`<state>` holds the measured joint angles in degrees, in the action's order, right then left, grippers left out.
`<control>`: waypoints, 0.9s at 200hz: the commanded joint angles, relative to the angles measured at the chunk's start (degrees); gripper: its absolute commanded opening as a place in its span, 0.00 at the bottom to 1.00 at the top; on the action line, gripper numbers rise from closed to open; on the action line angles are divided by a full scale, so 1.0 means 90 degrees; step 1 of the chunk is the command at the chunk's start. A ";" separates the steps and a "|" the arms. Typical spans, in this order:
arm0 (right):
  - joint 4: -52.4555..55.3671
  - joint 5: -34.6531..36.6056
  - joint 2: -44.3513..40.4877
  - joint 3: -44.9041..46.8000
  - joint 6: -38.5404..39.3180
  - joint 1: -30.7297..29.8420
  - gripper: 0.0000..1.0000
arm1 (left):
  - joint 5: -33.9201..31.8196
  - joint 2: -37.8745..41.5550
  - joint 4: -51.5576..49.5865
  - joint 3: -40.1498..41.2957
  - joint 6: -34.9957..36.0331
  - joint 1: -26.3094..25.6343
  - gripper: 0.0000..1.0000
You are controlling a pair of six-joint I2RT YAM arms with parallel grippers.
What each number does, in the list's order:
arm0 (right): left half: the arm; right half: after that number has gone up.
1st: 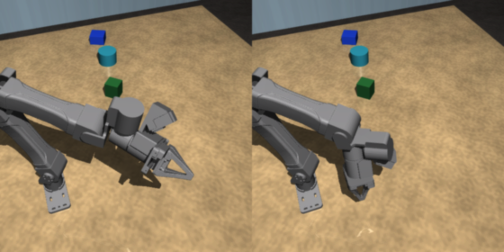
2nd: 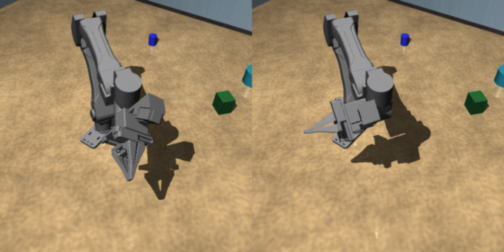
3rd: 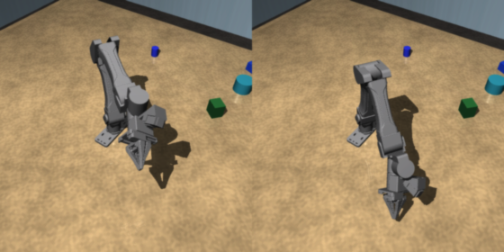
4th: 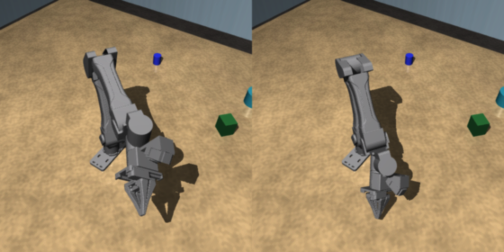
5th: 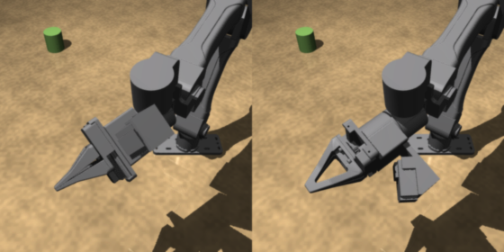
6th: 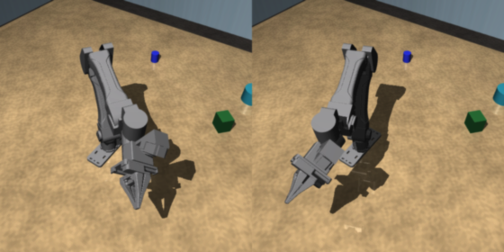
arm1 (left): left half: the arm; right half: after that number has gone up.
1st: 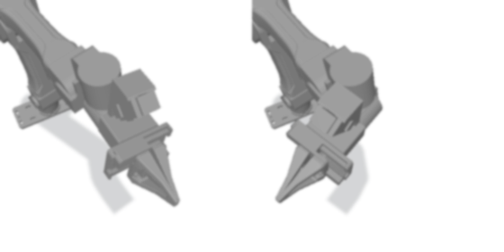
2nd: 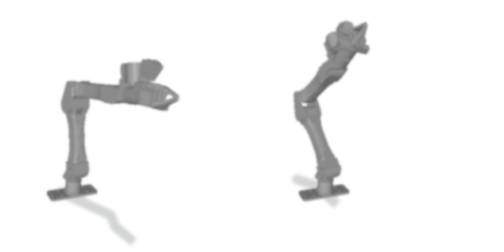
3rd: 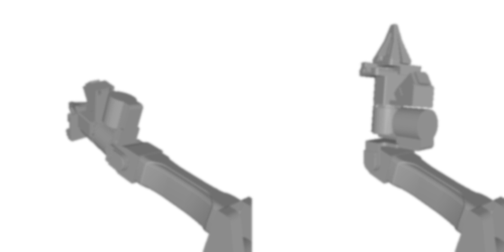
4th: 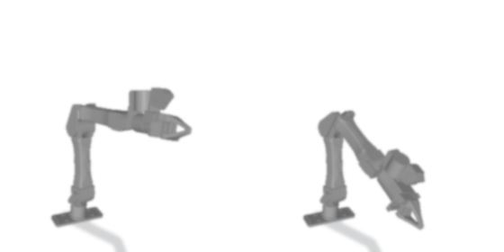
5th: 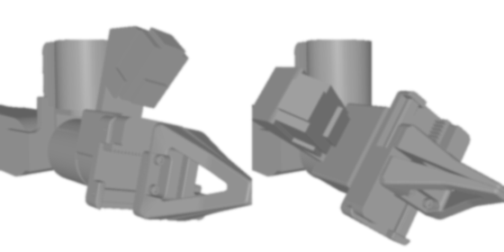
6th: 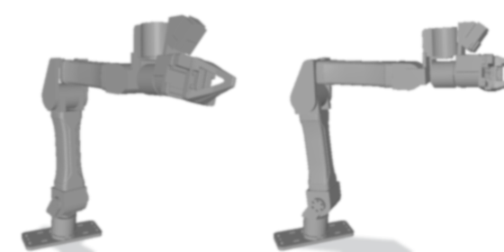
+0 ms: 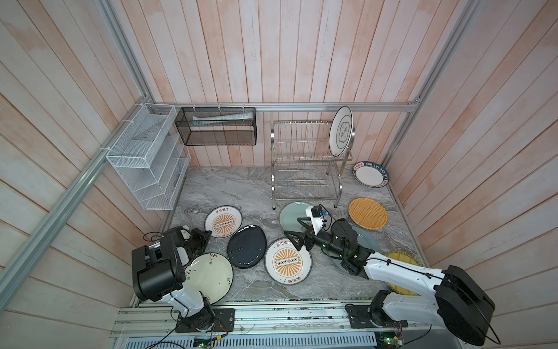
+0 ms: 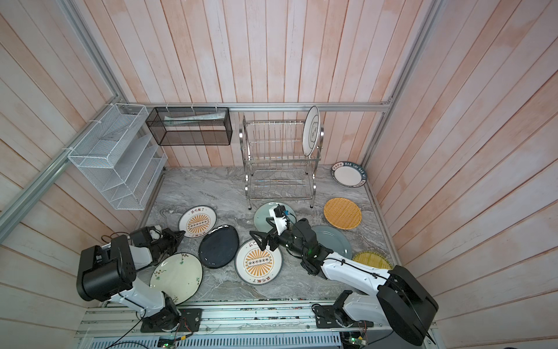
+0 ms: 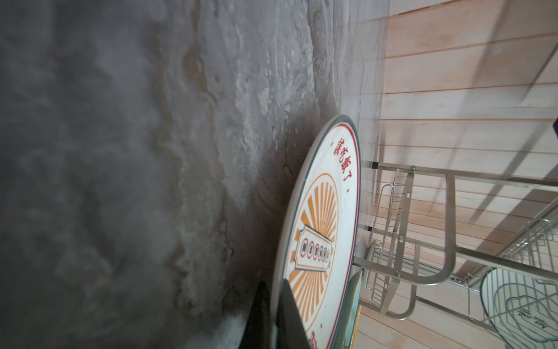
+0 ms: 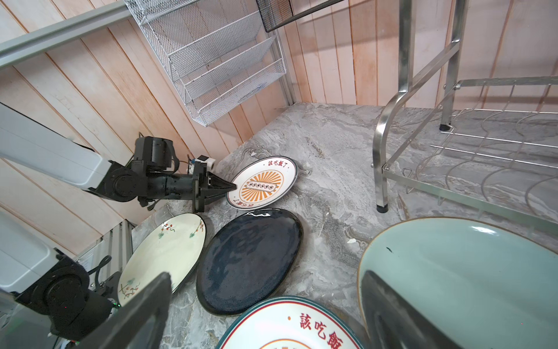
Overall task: Load plates into a dish rack
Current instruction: Pick up the plate from the middle-left of the table.
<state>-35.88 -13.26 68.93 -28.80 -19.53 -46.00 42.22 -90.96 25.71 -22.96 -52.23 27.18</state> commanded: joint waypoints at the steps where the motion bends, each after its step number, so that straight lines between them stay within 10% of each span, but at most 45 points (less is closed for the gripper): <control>1: 0.0115 0.0201 -0.0309 0.0064 0.0115 -0.0035 0.98 | 0.0250 0.0836 0.0390 -0.0126 -0.0593 -0.0031 0.00; 91: 0.1214 -0.0398 -0.0852 -0.0805 -0.0693 -0.0022 0.98 | 0.0638 0.3844 -0.1740 -0.1269 -0.0299 -0.1042 0.00; 180: 0.2529 -0.0880 -0.0843 -0.1851 -0.2227 0.0759 0.96 | 0.0320 0.2892 -0.0960 -0.2213 -0.0291 -0.3952 0.00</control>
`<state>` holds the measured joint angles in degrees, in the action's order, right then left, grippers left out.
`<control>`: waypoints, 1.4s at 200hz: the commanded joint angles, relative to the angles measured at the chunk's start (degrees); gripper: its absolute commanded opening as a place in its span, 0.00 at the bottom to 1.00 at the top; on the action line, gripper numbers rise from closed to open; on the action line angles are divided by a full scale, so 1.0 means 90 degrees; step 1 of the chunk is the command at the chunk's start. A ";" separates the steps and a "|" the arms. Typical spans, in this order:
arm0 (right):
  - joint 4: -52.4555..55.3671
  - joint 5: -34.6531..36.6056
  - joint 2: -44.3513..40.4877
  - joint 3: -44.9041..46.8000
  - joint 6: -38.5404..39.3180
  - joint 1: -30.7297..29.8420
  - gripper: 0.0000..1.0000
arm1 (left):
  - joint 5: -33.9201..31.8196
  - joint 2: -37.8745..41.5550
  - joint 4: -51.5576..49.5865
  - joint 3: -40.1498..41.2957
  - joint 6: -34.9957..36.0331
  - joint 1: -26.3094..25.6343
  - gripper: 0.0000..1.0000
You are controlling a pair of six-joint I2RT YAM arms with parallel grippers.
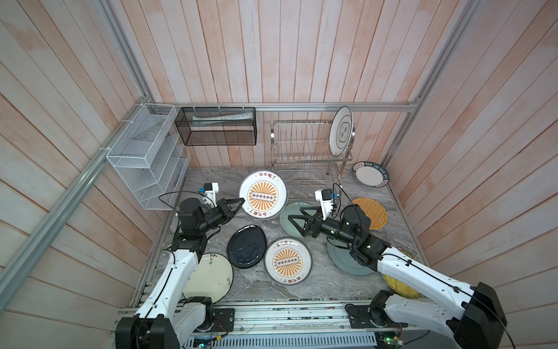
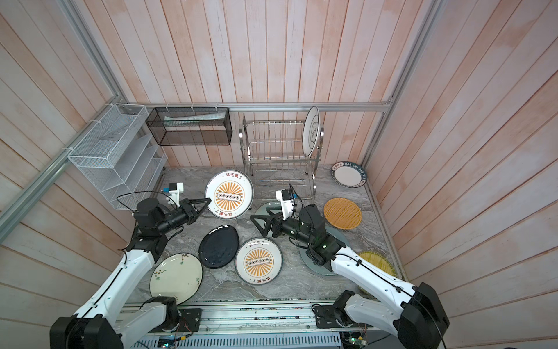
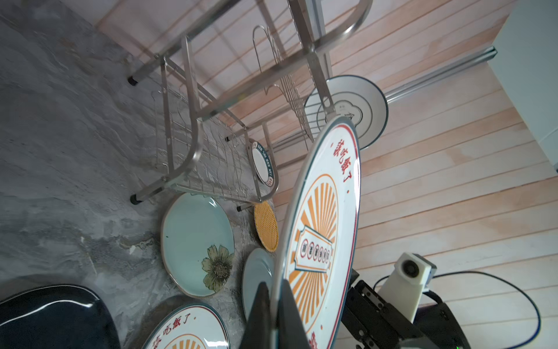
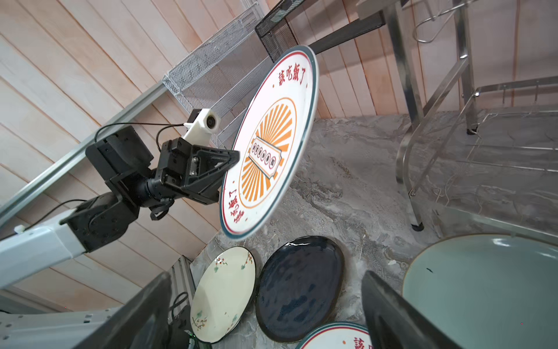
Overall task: Load plates into a dish rack
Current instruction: Pick up the plate from the middle-left of the table, then place the plate on the dish rack.
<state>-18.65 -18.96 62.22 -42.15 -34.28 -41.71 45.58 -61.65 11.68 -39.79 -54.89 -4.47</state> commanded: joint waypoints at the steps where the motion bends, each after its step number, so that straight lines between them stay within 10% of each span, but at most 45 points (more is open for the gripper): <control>1: 0.0646 -0.0252 -0.0092 -0.0381 -0.0591 0.0296 0.95 | -0.0064 -0.0391 0.0607 -0.0354 0.0006 -0.0453 0.00; 179: 0.1618 0.0810 0.0871 -0.1451 -0.1631 0.0496 0.27 | 0.0557 -0.1245 0.1431 -0.0341 -0.0041 -0.0681 0.00; 280: 0.1216 0.0737 0.1119 -0.1472 -0.1821 0.0456 0.14 | 0.0737 -0.1120 0.1558 -0.0252 -0.0103 -0.0607 0.00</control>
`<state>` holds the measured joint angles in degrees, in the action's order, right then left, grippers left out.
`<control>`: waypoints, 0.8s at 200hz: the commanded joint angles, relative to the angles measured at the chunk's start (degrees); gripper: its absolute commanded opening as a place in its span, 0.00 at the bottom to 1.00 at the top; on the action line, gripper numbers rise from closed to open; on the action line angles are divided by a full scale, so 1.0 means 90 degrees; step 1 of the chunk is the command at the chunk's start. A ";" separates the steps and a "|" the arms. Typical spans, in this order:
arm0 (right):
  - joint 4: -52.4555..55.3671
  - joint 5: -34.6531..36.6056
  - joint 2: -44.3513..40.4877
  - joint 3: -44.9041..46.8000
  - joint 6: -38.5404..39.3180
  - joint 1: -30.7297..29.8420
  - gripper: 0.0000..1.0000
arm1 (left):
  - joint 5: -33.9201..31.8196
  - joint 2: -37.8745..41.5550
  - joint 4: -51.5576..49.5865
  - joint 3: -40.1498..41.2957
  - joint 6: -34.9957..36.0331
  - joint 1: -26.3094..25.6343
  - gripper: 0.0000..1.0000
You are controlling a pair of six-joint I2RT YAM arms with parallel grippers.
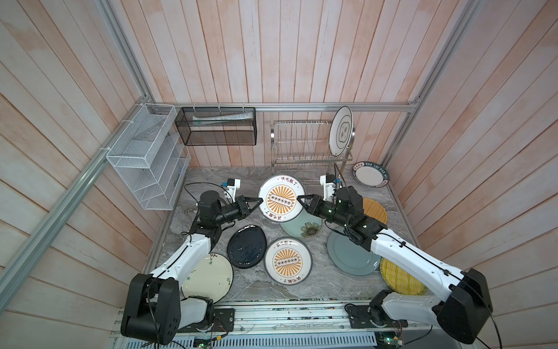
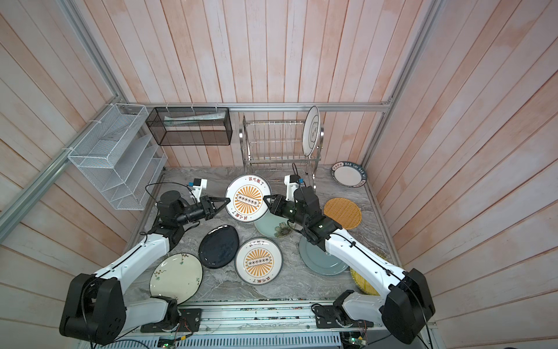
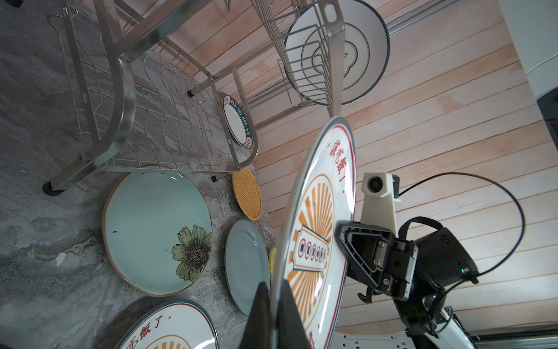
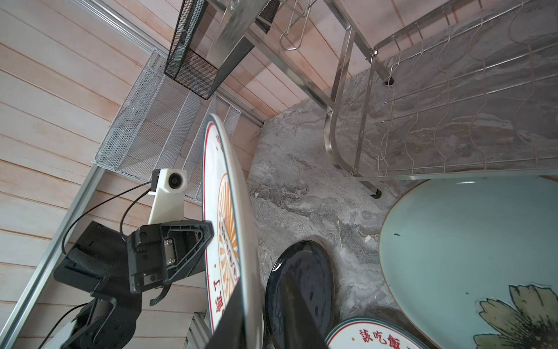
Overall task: Load plates into a dish rack
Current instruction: Place the plate on the dish rack.
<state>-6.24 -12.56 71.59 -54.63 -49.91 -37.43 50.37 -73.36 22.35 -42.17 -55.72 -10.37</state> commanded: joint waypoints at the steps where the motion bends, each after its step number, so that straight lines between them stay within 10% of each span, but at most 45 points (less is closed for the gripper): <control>1: -0.0165 0.0027 0.0075 -0.0084 -0.0087 -0.0026 0.14 | 0.0200 0.0182 0.0371 0.0015 -0.0010 0.0049 0.00; 73: -0.0239 0.0455 -0.0196 -0.0024 -0.0013 -0.0240 0.00 | 0.0230 0.0245 0.0429 0.0037 -0.0030 0.0153 0.00; 120: 0.0438 0.1386 -0.0595 -0.0168 0.0294 -0.0298 0.00 | 0.0294 0.0653 0.0990 0.0234 -0.0186 0.0413 0.98; 160: 0.0899 0.1883 -0.0977 -0.0542 0.0714 -0.0304 0.00 | 0.0280 0.1096 0.1652 0.0476 -0.0334 0.0624 1.00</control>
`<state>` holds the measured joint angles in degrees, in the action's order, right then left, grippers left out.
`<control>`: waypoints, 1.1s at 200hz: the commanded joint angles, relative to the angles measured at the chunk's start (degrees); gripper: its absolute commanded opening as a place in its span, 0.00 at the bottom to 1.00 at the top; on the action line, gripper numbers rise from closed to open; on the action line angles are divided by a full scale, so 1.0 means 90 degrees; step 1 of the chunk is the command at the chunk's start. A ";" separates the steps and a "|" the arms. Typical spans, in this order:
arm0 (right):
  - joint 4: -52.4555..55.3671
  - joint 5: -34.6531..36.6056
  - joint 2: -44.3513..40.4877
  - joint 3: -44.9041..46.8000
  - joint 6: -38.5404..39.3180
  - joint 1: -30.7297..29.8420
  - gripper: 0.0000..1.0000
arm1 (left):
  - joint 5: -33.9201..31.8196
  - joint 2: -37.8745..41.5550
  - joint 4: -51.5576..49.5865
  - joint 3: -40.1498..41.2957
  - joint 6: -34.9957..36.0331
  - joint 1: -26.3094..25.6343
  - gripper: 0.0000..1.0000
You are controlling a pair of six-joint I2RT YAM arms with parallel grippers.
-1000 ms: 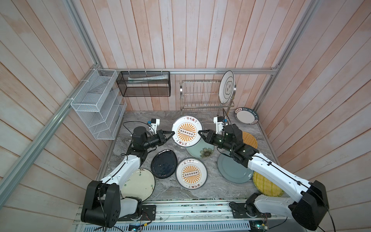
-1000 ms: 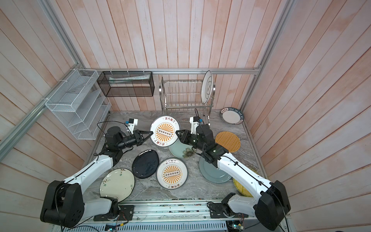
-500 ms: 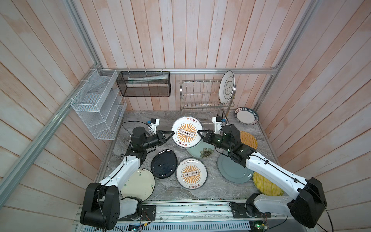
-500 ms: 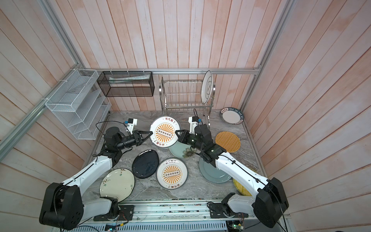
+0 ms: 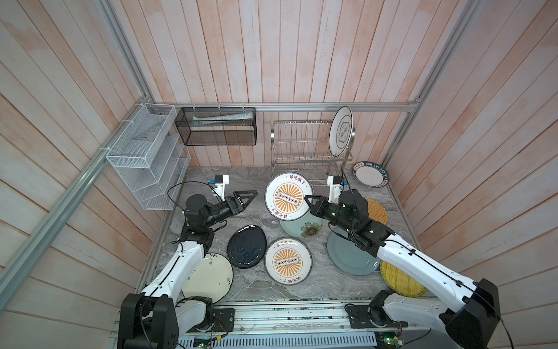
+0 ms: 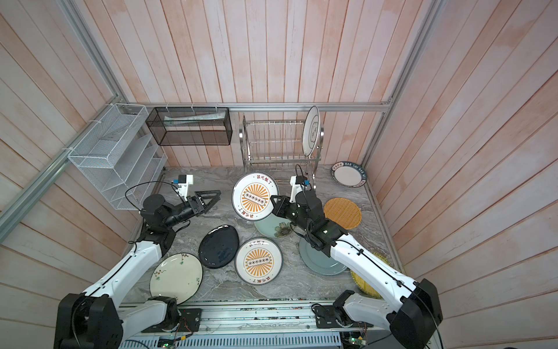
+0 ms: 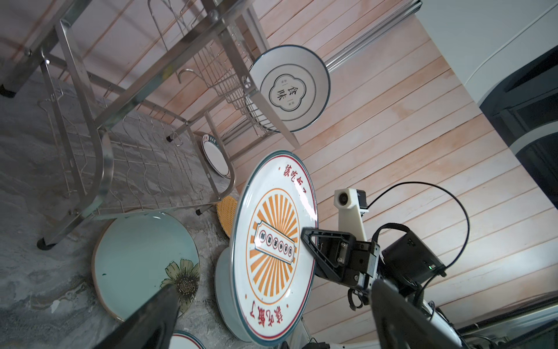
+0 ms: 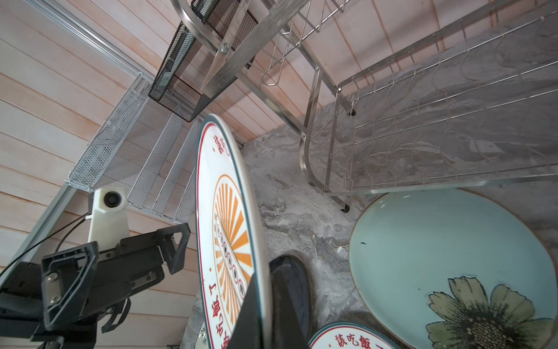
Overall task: Load plates into a dish rack
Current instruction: Place the plate on the dish rack.
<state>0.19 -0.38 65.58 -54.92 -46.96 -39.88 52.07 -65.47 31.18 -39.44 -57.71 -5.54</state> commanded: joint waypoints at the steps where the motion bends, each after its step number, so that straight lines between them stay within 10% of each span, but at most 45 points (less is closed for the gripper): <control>1: 0.0204 0.0545 -0.0317 -0.0529 0.0395 -0.0032 0.00 | 0.0092 0.0222 0.0673 0.0173 -0.0112 0.0093 1.00; 220: 0.2347 0.3885 0.2843 -0.7090 0.4402 0.0793 0.00 | -0.1382 0.3733 -0.3722 0.0636 0.4229 0.0020 1.00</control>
<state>19.94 28.40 87.24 -112.44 -12.99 -34.70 41.30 -32.45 0.67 -33.85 -23.68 -5.17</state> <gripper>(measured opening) 0.070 0.999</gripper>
